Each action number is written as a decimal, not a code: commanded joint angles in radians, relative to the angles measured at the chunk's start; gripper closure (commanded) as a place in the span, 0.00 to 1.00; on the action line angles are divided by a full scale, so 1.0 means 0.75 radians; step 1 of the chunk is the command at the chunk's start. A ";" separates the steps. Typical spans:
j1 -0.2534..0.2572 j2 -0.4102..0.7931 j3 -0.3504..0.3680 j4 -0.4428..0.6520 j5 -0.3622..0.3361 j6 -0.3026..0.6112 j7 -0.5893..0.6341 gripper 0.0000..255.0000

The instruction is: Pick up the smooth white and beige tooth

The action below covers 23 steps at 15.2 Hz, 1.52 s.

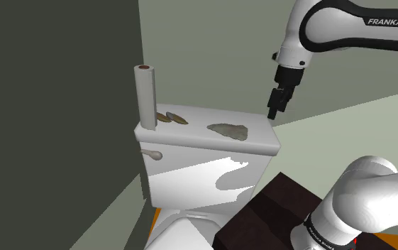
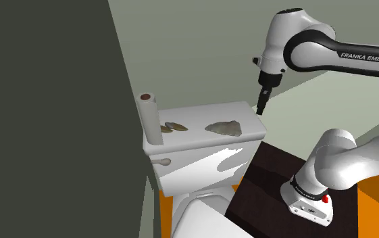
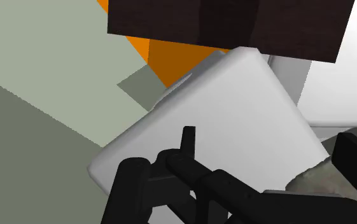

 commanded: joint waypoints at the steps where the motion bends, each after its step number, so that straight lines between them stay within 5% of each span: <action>1: 0.000 0.000 0.000 0.000 0.000 0.000 0.000 0.00; 13: 0.114 0.417 0.170 0.172 0.113 0.390 0.132 0.00; 23: 0.174 0.810 0.299 0.474 0.093 0.603 0.250 0.00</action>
